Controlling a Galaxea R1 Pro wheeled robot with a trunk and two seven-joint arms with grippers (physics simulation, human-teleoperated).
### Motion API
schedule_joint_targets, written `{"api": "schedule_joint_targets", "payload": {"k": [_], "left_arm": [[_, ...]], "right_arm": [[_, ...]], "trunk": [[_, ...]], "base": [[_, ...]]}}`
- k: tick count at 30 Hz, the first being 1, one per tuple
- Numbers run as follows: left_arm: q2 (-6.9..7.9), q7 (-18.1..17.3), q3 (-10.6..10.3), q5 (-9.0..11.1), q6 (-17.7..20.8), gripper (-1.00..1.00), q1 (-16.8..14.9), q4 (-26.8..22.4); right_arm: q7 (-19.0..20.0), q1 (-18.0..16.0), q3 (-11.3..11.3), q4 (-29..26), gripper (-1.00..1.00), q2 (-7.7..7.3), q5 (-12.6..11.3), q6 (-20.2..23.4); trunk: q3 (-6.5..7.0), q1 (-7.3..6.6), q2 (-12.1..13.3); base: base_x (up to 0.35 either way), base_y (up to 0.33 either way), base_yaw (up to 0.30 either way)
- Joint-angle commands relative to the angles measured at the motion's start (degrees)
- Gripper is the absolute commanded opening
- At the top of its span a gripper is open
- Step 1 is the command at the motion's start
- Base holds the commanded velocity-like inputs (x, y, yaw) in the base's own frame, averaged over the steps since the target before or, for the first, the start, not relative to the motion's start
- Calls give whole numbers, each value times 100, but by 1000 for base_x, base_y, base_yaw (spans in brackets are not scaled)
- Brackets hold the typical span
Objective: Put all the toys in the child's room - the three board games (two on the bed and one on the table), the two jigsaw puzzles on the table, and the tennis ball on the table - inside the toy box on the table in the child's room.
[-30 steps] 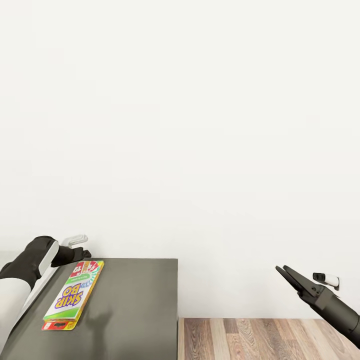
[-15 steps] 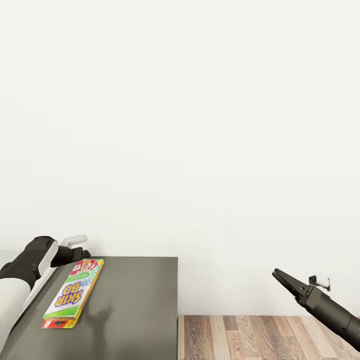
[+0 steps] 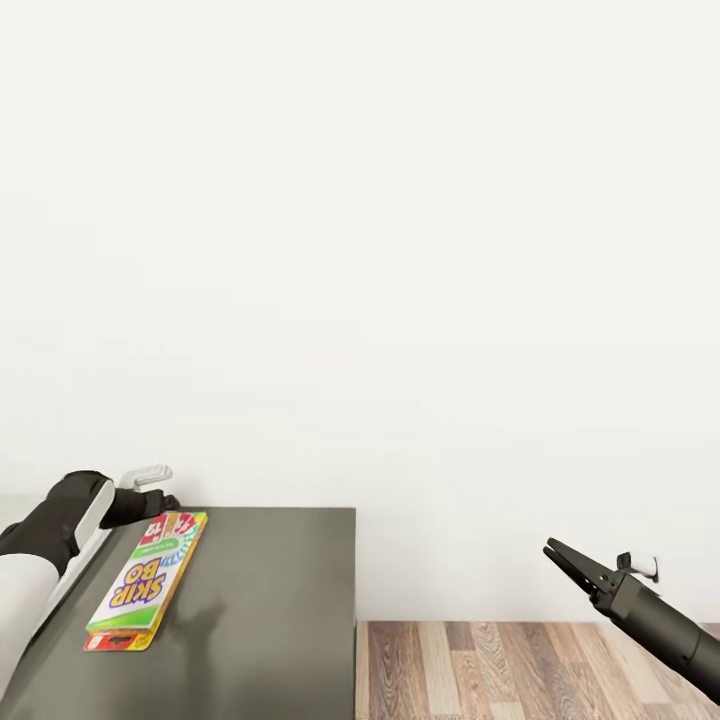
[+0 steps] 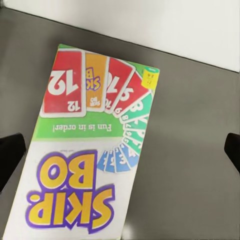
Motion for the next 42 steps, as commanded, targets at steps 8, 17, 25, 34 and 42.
{"api": "schedule_joint_targets", "payload": {"k": [8, 17, 25, 34, 42], "left_arm": [[7, -30, 29, -12, -144, 100, -137, 196], [11, -37, 25, -11, -451, 100, -148, 454], [14, -51, 19, -16, -629, 100, -148, 587], [-16, -94, -21, -13, -707, 100, -148, 589], [-23, -108, -37, -11, -812, 100, -148, 589]], "right_arm": [[12, -5, -1, -5, 100, 7, -7, 26], [13, -4, 1, -5, 100, 8, -7, 22], [8, -5, 4, -7, 100, 14, 15, 19], [-44, -4, -3, -7, 100, 35, 170, 3], [-48, -5, -4, -9, 100, 43, 192, -7]], "trunk": [[-86, 2, -10], [-171, 2, -10], [-245, 2, -10], [-294, 2, -10], [-298, 2, -10]], "base": [[0, 0, 0], [0, 0, 0], [0, 0, 53], [0, 0, 82], [93, 52, 7]]}}
